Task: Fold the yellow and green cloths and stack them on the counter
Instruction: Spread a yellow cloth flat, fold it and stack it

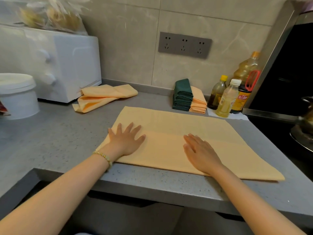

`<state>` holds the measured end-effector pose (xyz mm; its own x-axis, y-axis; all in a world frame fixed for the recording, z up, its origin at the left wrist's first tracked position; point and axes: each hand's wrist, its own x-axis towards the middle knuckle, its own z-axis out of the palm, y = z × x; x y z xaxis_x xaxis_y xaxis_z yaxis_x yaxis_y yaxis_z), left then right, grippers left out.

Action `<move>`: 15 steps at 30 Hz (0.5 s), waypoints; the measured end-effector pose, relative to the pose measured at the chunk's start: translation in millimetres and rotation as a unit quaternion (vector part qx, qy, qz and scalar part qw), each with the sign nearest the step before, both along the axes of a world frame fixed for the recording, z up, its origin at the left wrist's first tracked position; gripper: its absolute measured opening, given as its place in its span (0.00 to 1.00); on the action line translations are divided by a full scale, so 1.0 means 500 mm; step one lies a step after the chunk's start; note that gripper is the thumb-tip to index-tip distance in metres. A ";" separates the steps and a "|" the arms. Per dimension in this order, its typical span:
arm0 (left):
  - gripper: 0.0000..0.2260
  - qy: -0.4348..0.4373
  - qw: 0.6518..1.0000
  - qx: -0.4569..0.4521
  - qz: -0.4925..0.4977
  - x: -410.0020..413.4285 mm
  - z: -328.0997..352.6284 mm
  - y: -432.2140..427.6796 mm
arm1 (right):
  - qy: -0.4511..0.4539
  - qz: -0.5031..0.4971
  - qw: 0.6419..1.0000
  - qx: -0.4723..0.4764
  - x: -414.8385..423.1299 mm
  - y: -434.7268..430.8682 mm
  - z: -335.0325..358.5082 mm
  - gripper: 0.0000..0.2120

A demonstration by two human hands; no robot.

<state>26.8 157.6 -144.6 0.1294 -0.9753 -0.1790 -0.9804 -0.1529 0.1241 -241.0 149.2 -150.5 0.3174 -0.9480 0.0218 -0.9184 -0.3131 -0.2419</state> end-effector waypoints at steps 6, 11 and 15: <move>0.26 0.053 0.990 -0.116 -0.059 -0.057 0.045 -0.105 | 0.001 -0.001 1.000 0.006 0.002 0.003 0.007 0.24; 0.24 0.081 0.980 -0.136 -0.120 -0.105 0.034 -0.233 | 0.002 0.005 1.000 0.016 0.003 0.012 0.008 0.23; 0.23 0.080 0.979 -0.153 -0.106 -0.108 0.012 -0.307 | 0.000 0.007 1.000 0.016 0.002 0.008 0.006 0.22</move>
<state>-27.2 3.9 -138.8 -0.0880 -0.9883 0.1242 -0.9501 0.1208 0.2875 -239.9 153.3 -147.6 0.3305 -0.9438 -0.0087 -0.9140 -0.3178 -0.2521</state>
